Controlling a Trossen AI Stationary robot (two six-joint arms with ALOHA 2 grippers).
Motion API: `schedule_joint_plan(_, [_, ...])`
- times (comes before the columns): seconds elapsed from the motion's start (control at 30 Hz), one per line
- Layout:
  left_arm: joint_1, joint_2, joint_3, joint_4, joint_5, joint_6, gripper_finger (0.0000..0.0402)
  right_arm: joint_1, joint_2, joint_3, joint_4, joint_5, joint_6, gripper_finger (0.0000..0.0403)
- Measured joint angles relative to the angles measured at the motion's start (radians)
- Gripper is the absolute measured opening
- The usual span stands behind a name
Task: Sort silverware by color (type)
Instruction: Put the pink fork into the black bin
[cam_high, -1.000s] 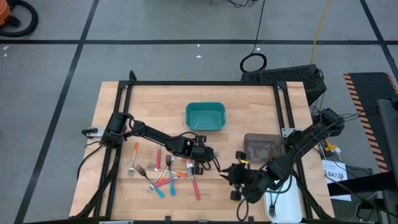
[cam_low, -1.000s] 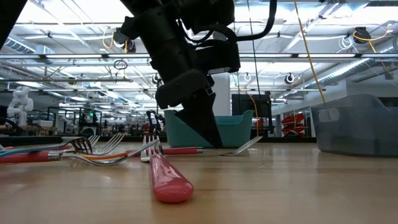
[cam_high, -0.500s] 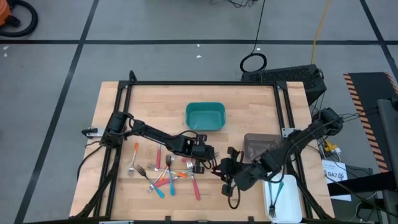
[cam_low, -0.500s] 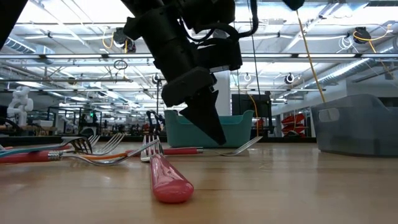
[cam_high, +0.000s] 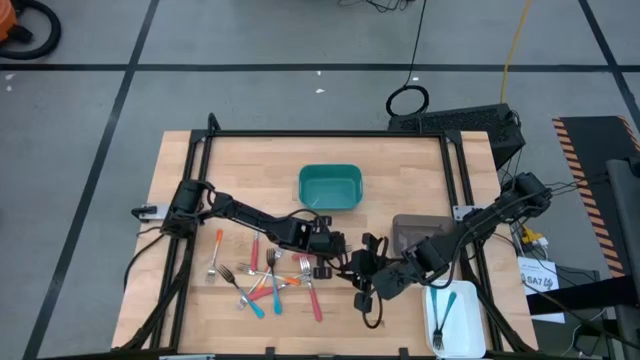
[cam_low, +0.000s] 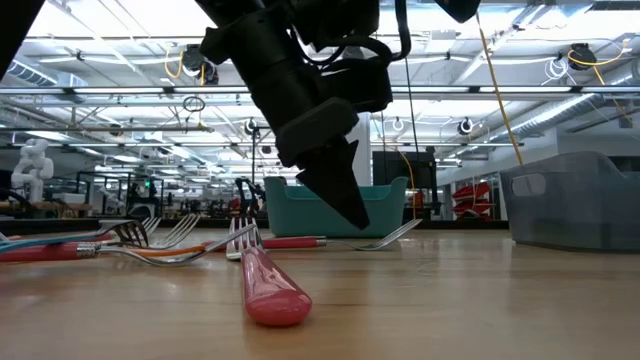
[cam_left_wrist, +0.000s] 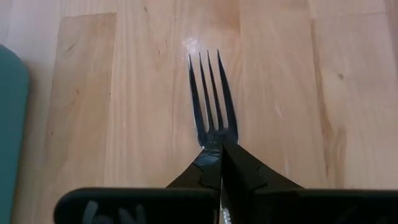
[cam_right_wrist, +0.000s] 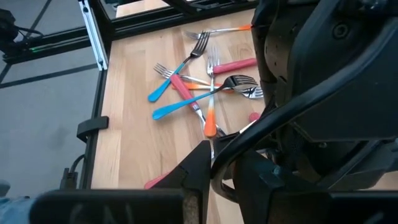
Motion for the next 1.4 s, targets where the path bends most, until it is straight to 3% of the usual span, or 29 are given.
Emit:
schedule_joint_plan(0.4, [-0.022, 0.0, 0.0, 0.031, 0.001, -0.048, 0.0012, 0.016, 0.0, 0.0, -0.002, 0.01, -0.027, 0.0054])
schedule_joint_plan(0.73, [-0.044, 0.0, 0.0, 0.023, 0.0, -0.175, 0.0017, 0.018, 0.0, 0.0, -0.013, 0.004, -0.125, 0.0054])
schedule_joint_plan(0.87, [-0.067, 0.0, 0.0, 0.018, -0.026, -0.229, 0.0054, 0.037, -0.002, -0.034, -0.016, 0.005, -0.15, 0.0054])
schedule_joint_plan(1.1, [-0.134, 0.003, 0.0, 0.0, -0.223, -0.295, 0.0137, 0.082, -0.002, -0.129, 0.022, 0.02, -0.152, 0.0054])
schedule_joint_plan(1.4, [-0.154, 0.004, -0.001, -0.04, -0.277, -0.306, 0.0161, 0.143, 0.033, -0.235, 0.229, 0.163, -0.187, 0.0054])
